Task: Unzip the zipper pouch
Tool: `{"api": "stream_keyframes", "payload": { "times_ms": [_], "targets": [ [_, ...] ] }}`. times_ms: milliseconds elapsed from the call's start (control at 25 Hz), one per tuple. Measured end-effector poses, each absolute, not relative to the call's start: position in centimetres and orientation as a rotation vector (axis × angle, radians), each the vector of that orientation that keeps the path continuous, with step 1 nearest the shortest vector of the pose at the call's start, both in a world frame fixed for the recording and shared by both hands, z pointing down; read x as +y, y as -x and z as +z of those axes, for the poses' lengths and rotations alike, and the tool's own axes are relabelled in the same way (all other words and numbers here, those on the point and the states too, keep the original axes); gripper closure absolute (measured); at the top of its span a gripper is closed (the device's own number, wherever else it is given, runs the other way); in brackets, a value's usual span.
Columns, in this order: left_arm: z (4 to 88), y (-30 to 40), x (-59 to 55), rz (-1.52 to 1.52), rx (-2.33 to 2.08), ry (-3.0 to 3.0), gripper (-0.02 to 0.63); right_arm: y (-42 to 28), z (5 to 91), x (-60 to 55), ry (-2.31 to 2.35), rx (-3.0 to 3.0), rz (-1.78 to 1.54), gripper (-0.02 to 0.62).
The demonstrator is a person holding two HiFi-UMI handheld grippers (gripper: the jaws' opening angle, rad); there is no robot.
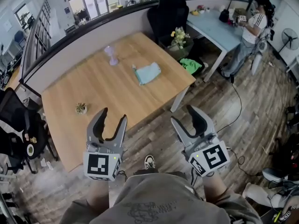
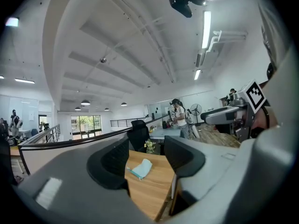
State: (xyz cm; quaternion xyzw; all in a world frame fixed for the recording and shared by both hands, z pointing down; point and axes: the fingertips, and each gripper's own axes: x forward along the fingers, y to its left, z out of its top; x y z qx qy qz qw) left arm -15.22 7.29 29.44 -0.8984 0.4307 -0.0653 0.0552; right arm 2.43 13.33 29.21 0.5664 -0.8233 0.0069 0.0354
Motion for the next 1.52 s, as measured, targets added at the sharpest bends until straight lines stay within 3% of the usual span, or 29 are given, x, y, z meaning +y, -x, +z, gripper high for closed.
{"api": "stream_keyframes", "payload": {
  "times_ms": [480,1520],
  "targets": [
    [31.1,16.6,0.2,-0.241,1.369,2.709,0.367,-1.5,31.9,5.4,-1.671,-2.515,0.074,0.37],
    [32.9,8.3,-19.2,-0.431,1.91,2.4,0.367,-11.1,33.6,-21.6,-1.135,-2.783,0.078,0.371]
  ]
}}
